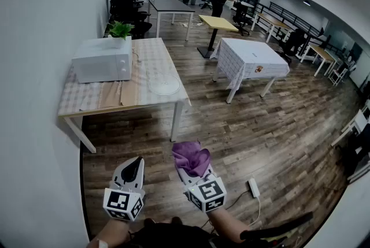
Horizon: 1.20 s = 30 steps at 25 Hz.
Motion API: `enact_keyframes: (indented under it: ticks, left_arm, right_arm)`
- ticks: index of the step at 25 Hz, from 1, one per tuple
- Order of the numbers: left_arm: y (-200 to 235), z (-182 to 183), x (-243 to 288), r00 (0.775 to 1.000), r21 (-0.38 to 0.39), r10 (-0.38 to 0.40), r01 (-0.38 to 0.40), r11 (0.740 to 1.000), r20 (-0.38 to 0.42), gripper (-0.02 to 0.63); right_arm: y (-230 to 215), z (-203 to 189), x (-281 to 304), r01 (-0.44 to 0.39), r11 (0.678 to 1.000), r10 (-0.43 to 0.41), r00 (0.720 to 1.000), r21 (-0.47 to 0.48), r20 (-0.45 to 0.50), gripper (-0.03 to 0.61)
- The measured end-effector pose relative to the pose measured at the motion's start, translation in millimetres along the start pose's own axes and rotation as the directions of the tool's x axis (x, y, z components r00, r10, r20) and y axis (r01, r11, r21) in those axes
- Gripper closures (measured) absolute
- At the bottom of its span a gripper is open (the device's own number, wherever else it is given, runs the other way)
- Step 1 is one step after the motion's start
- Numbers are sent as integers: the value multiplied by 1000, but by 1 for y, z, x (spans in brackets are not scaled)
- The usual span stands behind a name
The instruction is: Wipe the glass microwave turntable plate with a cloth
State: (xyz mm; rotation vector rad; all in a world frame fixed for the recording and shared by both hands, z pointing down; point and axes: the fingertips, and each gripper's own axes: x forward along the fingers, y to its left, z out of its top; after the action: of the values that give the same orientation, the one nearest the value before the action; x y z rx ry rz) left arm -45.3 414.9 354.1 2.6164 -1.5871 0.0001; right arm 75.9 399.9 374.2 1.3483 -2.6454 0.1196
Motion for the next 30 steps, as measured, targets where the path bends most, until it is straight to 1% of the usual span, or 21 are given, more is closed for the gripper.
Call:
enact_keyframes:
  ticks: [10, 15, 18, 30]
  left_arm:
    - [3, -3, 5, 1000, 11, -5, 5, 1000, -12, 612]
    - [8, 3, 4, 1000, 16, -4, 4, 1000, -3, 611]
    - [12, 5, 4, 1000, 24, -7, 7, 1000, 3, 611]
    - [37, 5, -9, 999, 14, -35, 35, 999, 18, 611]
  right_arm:
    - [-3, -2, 4, 9, 1000, -9, 1000, -1, -4, 445]
    - [1, 6, 5, 0, 1000, 0, 1000, -18, 21, 440]
    - [1, 7, 10, 5, 1000, -5, 1000, -9, 23, 440]
    - [30, 9, 24, 24, 1000, -24, 1000, -13, 2, 439]
